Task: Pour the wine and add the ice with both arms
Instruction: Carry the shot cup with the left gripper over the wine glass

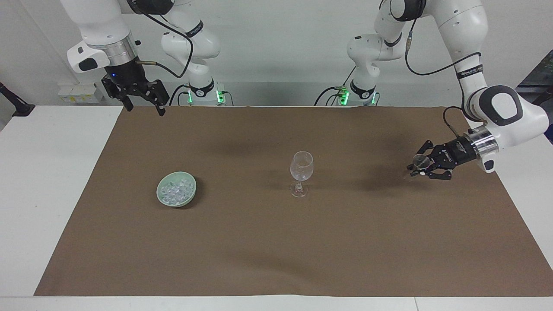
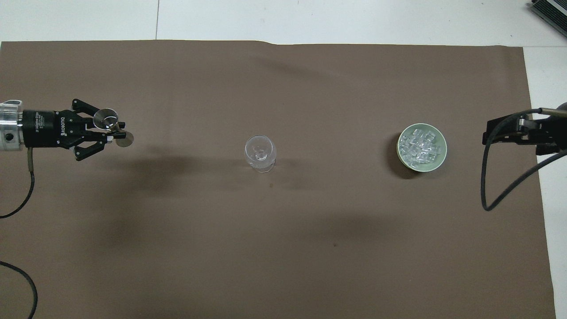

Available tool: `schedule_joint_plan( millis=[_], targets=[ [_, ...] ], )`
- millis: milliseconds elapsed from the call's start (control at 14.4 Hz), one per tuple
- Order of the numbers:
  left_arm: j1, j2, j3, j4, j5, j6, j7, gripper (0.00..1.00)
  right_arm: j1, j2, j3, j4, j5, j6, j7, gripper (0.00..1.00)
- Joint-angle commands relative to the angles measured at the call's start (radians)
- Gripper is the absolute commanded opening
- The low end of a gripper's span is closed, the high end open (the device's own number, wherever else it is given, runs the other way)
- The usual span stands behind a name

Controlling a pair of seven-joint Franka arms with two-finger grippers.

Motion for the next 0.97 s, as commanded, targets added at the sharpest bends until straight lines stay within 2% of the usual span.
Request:
schedule_joint_plan(
  millis=[0,485,694,902],
  targets=[
    [-0.03,-0.062,-0.053,-0.026,0.029,0.071,-0.069,0.0,-0.017,0.001,0.005,-0.001,0.029,0.001,-0.029,1.0],
    [-0.03,-0.166,-0.288,-0.091,0.084,0.275,-0.244,0.0,-0.02,0.001,0.005,-0.001,0.029,-0.002,-0.036,1.0],
    [-0.03,-0.182,-0.375,-0.106,0.116,0.349,-0.305,0.0,-0.031,0.0,0.005,-0.001,0.029,-0.026,-0.038,1.0],
    [-0.03,-0.187,-0.417,-0.105,0.175,0.365,-0.35,0.0,-0.034,-0.002,0.004,-0.001,0.029,-0.034,-0.039,1.0]
  ],
)
